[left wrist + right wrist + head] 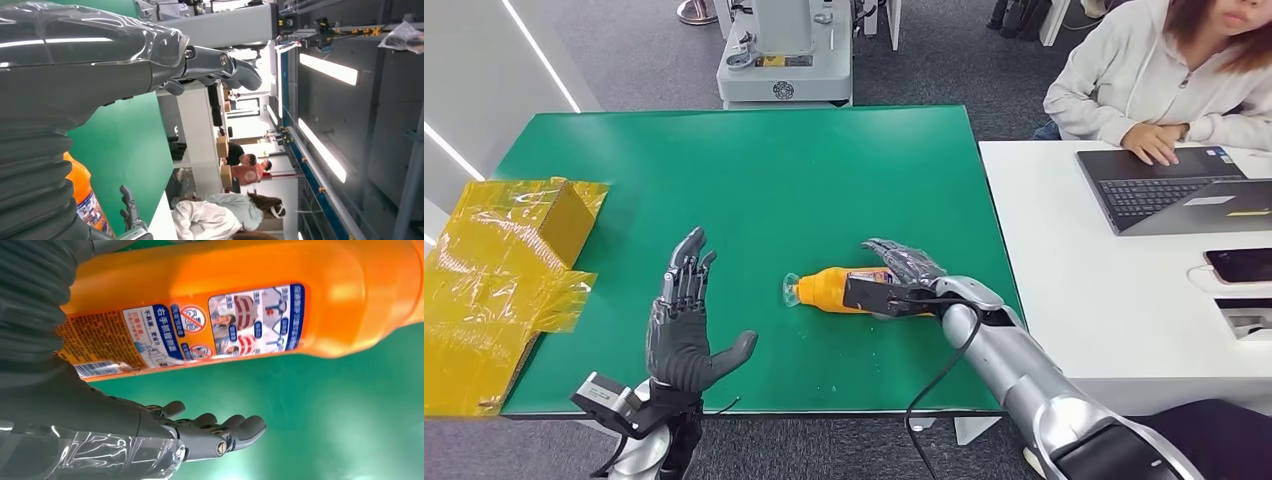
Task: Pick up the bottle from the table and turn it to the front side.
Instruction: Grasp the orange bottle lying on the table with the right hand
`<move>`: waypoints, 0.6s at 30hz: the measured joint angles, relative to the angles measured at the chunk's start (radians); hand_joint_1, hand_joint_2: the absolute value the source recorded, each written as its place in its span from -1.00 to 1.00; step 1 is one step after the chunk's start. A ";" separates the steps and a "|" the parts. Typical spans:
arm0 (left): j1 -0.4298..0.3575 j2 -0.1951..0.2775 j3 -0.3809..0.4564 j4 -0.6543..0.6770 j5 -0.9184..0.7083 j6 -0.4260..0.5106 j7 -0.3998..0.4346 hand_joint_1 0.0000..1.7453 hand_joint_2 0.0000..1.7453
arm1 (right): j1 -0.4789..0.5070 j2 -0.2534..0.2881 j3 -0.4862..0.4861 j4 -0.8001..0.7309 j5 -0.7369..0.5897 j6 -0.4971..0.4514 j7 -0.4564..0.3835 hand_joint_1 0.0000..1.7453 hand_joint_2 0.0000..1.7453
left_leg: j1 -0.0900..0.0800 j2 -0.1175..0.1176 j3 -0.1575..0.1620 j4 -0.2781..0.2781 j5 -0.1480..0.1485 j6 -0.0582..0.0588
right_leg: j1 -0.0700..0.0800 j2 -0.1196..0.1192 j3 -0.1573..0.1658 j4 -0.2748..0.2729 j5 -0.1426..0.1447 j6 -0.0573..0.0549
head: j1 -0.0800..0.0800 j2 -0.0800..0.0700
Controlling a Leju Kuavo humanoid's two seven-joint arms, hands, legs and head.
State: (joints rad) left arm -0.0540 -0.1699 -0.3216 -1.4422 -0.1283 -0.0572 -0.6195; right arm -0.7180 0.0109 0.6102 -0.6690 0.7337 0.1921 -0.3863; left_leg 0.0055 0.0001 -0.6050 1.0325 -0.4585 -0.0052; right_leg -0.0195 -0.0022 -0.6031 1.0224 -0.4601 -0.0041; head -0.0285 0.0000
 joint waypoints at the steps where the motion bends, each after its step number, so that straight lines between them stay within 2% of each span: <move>1: -0.001 0.001 0.000 0.002 0.003 0.003 0.000 -1.00 1.00 | -0.006 0.001 0.011 0.011 -0.001 0.004 0.000 -1.00 1.00 | 0.000 0.000 0.000 0.000 0.000 0.000 | 0.000 0.000 0.000 0.000 0.000 0.000 | 0.000 0.000; 6: -0.003 0.006 -0.001 0.012 0.029 0.010 0.006 -1.00 1.00 | -0.036 0.003 0.072 0.041 -0.026 0.062 0.026 -1.00 1.00 | 0.000 0.000 0.000 0.000 0.000 0.000 | 0.000 0.000 0.000 0.000 0.000 0.000 | 0.000 0.000; 18: 0.012 0.008 -0.001 0.017 0.057 0.012 0.036 -1.00 1.00 | -0.168 0.003 0.264 0.117 -0.054 0.168 0.190 -1.00 1.00 | 0.000 0.000 0.000 0.000 0.000 0.000 | 0.000 0.000 0.000 0.000 0.000 0.000 | 0.000 0.000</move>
State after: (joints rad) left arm -0.0423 -0.1618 -0.3227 -1.4249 -0.0714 -0.0457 -0.5834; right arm -0.8860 0.0137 0.8744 -0.5522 0.6793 0.3599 -0.1963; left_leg 0.0055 0.0003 -0.6050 1.0326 -0.4585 -0.0052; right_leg -0.0195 -0.0020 -0.6030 1.0226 -0.4600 -0.0041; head -0.0286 0.0000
